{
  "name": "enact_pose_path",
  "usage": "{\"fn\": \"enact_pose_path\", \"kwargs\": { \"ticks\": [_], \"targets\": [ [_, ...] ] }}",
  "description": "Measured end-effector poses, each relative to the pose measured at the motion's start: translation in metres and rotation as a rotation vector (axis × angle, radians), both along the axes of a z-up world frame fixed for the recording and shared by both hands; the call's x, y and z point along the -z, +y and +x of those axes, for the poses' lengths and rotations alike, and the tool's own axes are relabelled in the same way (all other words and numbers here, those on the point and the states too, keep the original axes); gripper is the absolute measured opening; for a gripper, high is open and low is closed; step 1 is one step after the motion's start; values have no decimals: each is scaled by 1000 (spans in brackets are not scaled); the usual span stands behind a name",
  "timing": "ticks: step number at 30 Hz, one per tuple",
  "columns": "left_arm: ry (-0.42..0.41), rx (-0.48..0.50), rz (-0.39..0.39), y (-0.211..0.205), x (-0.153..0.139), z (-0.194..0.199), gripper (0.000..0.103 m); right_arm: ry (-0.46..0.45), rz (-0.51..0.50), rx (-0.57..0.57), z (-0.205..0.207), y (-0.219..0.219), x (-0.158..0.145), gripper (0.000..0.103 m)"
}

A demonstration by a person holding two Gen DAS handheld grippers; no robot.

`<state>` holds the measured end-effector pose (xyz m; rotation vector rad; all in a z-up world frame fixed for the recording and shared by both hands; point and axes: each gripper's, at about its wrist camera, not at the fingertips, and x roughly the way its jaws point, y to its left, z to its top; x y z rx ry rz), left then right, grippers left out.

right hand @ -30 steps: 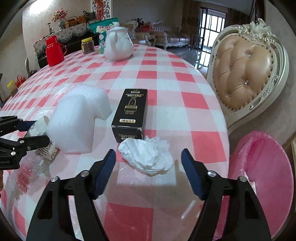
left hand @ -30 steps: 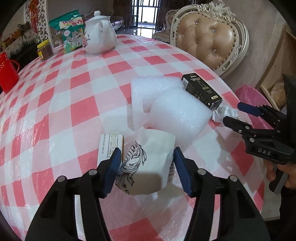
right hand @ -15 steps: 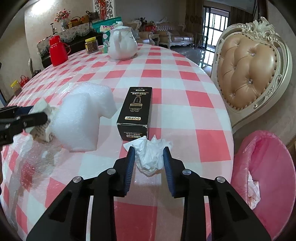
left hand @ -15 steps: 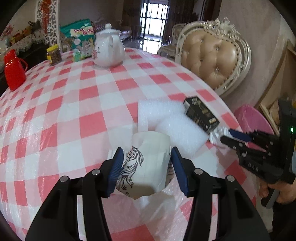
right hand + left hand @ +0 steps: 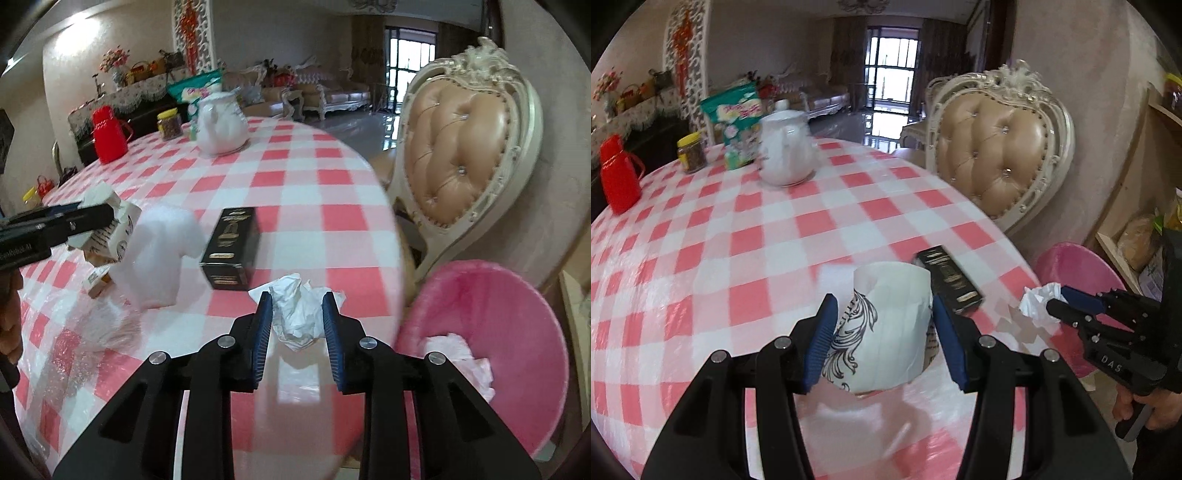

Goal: Collect trash
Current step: 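Carry the cup and tissue to the pink bin and open both tools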

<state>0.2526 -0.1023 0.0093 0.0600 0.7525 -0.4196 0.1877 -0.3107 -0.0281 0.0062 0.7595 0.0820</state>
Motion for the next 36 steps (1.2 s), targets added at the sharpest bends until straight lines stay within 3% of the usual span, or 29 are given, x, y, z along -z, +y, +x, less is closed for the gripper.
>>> {"fn": "enact_pose_path", "kwargs": {
  "ticks": [14,26,36],
  "targets": [
    [-66,205,6,-117,-30,-24,52,-66,13,148,-47,-92,-21,27],
    [-19,341,-26,-211,-18,-43,52,-85,14,255,-75,-154,-19,27],
    [29,380,-31,-260,-7,-48,52,-91,24,288,-87,-181,-15,28]
  ]
}}
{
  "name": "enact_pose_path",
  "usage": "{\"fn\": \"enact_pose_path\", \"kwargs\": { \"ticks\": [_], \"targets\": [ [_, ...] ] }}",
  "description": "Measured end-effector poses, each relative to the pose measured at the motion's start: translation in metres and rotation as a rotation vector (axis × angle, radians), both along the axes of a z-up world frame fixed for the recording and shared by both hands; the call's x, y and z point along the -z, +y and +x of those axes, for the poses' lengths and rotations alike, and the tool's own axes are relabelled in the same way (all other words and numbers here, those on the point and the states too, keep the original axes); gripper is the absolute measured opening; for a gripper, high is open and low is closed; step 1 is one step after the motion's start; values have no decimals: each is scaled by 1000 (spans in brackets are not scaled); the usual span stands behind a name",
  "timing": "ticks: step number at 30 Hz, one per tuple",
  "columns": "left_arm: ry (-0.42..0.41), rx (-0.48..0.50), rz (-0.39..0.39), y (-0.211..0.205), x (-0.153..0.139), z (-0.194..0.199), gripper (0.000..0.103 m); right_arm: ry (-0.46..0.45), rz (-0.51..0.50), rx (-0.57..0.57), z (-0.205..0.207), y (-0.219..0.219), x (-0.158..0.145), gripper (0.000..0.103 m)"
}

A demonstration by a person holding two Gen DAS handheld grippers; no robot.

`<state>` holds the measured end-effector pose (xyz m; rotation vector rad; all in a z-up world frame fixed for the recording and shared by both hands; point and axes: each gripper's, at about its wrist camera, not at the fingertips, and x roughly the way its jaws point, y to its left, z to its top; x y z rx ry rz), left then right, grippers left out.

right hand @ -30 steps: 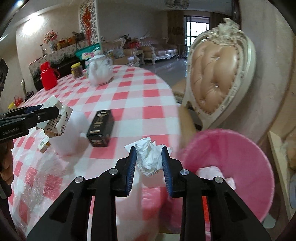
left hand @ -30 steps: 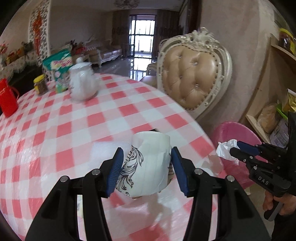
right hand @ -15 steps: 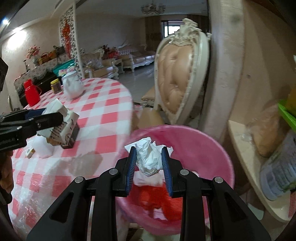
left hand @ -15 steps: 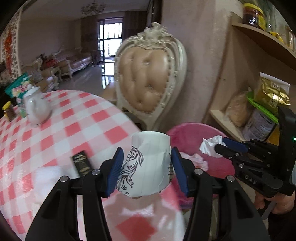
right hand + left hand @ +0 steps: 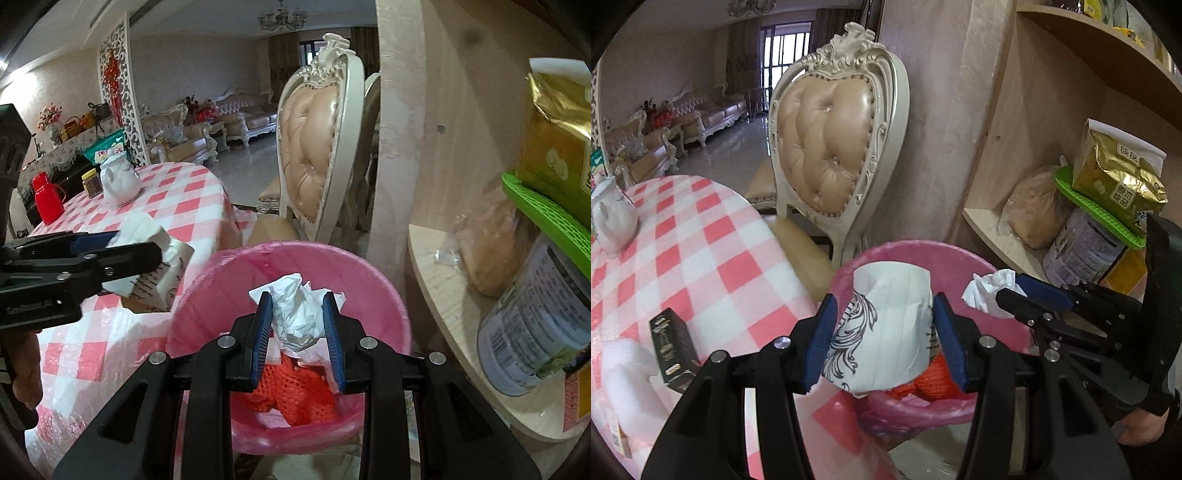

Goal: Collect trash
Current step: 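Carry the cup and tissue to the pink bin and open both tools, then move both tools back over the table toward the white box and foam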

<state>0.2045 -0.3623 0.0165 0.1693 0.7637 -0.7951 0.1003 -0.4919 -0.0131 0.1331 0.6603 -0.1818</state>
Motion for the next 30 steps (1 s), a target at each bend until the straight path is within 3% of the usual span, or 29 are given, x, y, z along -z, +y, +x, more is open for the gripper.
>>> {"fn": "enact_pose_path", "kwargs": {
  "ticks": [6,8,10,23,30],
  "targets": [
    [43,16,-2,-15,6,4,54,6,11,-3,-2,-7,4,31],
    [59,13,-10,-17,9,7,62,6,12,1,-2,-8,5,41],
    [66,5,-13,-16,10,9,63,2,13,6,-3,-10,5,54],
    [49,-42,-39,4,-1,8,63,-11,18,0,-9,-10,2,58],
    [33,-72,-46,21,-4,4,63,-30,16,-20,-10,2,-5,66]
  ]
}}
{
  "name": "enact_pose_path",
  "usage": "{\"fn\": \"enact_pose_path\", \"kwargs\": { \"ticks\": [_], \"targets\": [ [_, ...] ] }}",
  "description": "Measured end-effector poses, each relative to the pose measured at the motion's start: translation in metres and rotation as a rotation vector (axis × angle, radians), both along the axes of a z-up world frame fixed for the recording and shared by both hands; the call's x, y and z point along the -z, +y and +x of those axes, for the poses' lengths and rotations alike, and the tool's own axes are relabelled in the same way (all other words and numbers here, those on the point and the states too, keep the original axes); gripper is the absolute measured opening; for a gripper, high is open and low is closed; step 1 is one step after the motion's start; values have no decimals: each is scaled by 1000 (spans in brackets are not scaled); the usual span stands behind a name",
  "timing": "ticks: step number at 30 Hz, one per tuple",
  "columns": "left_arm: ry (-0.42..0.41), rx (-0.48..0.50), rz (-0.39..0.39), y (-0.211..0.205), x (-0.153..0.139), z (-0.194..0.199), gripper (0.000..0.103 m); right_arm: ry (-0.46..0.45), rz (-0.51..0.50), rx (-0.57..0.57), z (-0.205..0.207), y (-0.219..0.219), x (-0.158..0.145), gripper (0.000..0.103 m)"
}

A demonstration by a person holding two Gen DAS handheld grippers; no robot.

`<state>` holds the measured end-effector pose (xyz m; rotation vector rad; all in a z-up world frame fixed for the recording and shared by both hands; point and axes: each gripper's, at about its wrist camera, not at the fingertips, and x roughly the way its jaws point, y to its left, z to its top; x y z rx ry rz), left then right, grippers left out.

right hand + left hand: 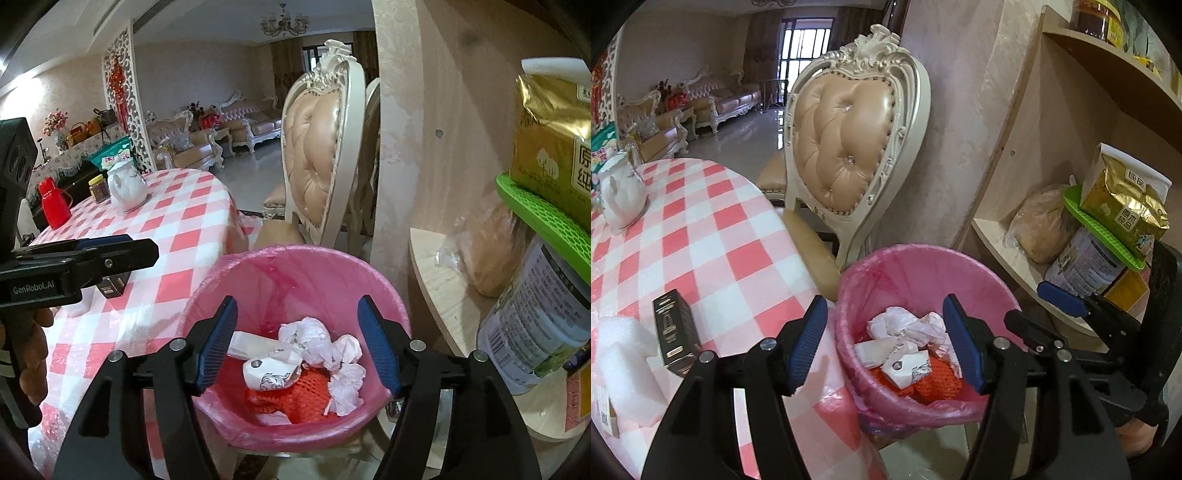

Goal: Collect trash
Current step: 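Move both tools back over the table toward the white box and foam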

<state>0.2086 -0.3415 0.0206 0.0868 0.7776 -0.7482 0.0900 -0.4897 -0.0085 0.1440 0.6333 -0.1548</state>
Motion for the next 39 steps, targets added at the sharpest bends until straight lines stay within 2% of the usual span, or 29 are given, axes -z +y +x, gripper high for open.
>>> {"fn": "enact_pose_path", "kwargs": {
  "ticks": [4,22,25,39],
  "targets": [
    [-10,-34,-2,18,-3,-1,63,-10,-3,-14,2,8,-4,73],
    [-44,-217,11,115,-8,-16,63,-44,-44,-92,-2,62,-20,79],
    [-44,-252,18,136,-8,-20,63,-56,-29,-111,-5,70,-21,84],
    [-41,-406,13,229,-3,-44,63,-54,-43,-202,-6,125,-25,84]
  ]
}}
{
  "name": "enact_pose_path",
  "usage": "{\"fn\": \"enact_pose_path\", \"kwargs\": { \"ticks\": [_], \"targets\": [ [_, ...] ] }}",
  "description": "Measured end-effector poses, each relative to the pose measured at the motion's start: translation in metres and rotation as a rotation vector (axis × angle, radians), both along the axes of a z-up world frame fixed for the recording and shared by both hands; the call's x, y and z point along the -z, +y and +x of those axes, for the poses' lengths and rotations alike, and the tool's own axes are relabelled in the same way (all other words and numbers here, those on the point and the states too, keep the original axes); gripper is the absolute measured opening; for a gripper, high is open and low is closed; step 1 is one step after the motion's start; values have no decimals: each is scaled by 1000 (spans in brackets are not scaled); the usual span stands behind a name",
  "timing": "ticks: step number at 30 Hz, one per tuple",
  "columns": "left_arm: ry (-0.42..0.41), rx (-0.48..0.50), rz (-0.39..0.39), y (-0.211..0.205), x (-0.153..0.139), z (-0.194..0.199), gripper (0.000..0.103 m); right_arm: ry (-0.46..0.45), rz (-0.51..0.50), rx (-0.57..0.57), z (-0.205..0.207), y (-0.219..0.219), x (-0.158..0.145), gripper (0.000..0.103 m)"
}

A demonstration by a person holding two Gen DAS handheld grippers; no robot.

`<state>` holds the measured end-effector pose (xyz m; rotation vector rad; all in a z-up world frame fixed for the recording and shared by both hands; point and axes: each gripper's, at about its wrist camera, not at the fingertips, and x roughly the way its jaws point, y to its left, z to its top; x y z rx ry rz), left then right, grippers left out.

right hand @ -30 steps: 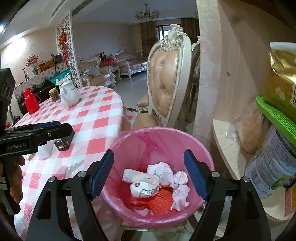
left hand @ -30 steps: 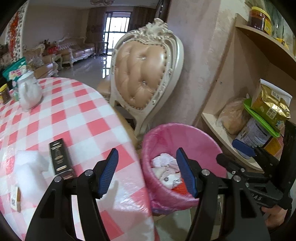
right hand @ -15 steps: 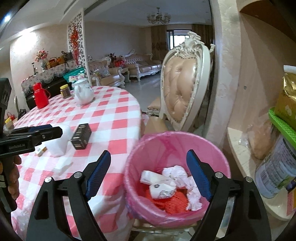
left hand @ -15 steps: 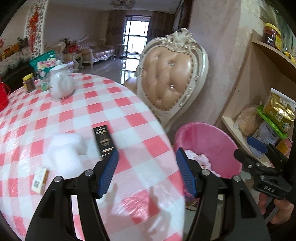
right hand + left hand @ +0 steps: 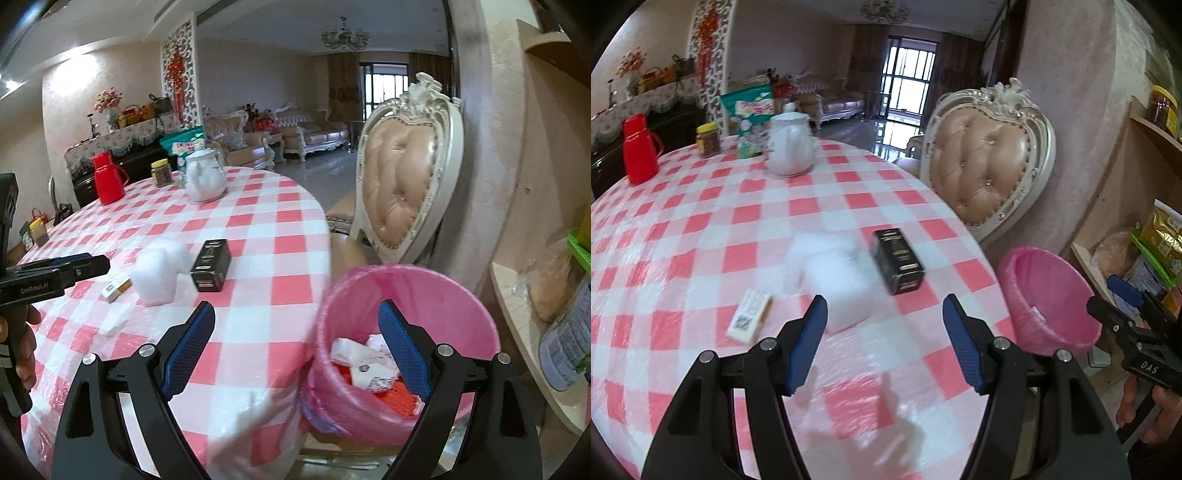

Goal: Collect trash
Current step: 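Move both tools back over the table toward the white box and foam, then grasp the small white QR-code box with the left tool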

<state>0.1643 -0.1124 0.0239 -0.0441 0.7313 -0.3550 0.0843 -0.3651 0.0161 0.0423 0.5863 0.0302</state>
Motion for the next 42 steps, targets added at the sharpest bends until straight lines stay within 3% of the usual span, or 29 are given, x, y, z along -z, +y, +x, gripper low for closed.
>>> {"fn": "enact_pose_path", "kwargs": {
  "ticks": [19,42],
  "targets": [
    [62,-125,24,92,33,-11,60,41,9,-112,15,73,14,85],
    [162,-107,120,94,78,68,42,117,12,-173,63,106,41,85]
  ]
}}
